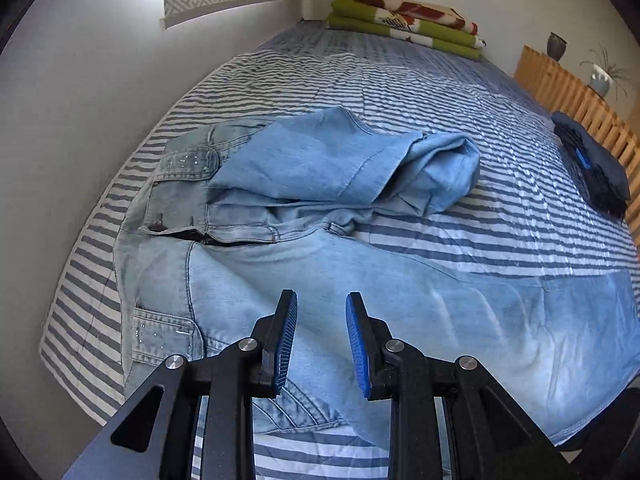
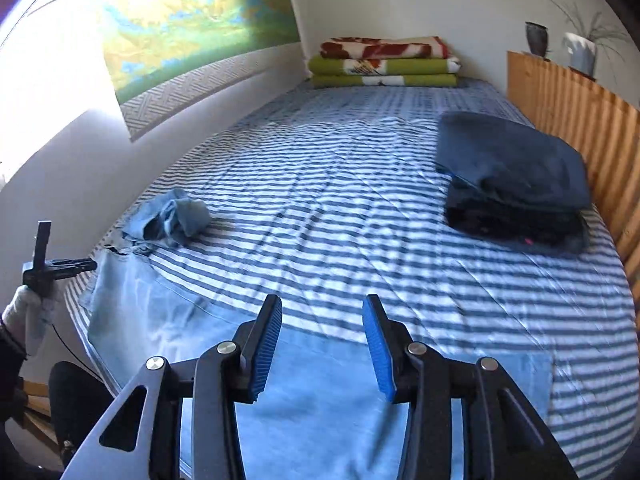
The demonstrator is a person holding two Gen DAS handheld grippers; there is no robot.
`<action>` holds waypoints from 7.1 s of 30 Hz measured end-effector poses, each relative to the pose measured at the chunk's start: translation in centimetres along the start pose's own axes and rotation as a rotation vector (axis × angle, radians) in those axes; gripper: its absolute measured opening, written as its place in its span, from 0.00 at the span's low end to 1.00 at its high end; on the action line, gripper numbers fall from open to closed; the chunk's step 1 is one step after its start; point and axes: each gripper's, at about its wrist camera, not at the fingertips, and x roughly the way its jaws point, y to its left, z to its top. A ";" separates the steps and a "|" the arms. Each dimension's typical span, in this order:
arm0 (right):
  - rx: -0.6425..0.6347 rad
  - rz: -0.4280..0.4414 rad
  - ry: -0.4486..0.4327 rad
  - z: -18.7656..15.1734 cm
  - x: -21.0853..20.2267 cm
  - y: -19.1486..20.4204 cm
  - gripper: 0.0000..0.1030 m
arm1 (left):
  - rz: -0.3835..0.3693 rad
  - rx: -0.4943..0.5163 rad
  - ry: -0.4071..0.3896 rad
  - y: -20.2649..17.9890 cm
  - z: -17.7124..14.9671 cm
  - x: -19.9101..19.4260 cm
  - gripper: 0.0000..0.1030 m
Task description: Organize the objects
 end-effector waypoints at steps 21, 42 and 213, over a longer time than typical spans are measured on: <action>0.074 0.289 0.498 8.9 32.1 29.2 0.40 | 0.075 -0.030 -0.007 5.5 -3.5 8.2 0.51; -0.154 -0.030 0.178 19.1 16.5 19.3 0.03 | 0.162 -0.274 -0.039 15.9 -7.7 1.4 0.53; 0.923 -0.176 0.102 -21.4 -8.3 -11.7 0.07 | -0.124 -0.742 -0.111 21.6 -8.4 -8.8 0.11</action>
